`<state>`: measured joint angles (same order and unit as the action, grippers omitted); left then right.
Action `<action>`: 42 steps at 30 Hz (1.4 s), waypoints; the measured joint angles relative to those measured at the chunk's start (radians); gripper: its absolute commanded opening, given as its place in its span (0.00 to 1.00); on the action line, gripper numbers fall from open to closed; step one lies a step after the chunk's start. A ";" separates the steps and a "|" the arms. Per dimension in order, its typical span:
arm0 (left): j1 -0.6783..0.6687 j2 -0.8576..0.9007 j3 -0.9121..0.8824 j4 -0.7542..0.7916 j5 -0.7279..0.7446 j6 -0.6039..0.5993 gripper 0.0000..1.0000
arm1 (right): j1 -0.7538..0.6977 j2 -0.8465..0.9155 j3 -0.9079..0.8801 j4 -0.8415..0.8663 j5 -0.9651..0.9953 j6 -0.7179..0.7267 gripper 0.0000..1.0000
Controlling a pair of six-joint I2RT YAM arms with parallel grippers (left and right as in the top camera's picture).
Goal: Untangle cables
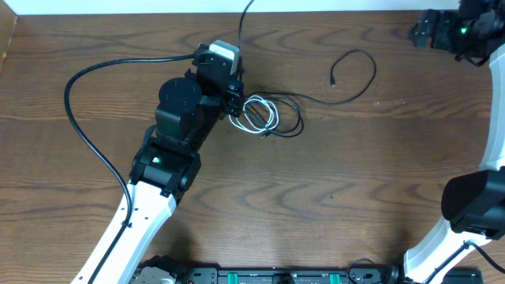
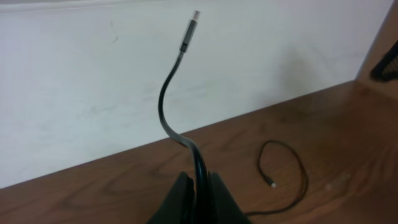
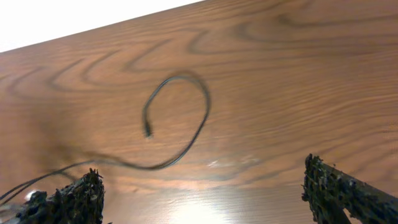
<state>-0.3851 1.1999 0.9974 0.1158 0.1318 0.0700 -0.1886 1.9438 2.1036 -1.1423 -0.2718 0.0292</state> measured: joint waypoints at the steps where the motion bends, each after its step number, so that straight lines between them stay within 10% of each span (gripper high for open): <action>1: 0.000 0.000 0.000 0.007 0.006 -0.011 0.08 | 0.003 0.000 0.000 -0.009 -0.012 -0.002 0.99; 23: 0.000 0.000 0.000 0.237 0.159 -0.206 0.08 | 0.334 0.000 -0.088 -0.176 -0.253 -0.159 0.99; 42: 0.000 0.001 0.000 0.357 0.130 -0.327 0.08 | 0.483 0.000 -0.260 -0.193 -0.252 -0.743 0.91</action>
<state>-0.3851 1.2007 0.9974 0.4728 0.2623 -0.2569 0.2947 1.9438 1.8435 -1.3354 -0.5240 -0.7136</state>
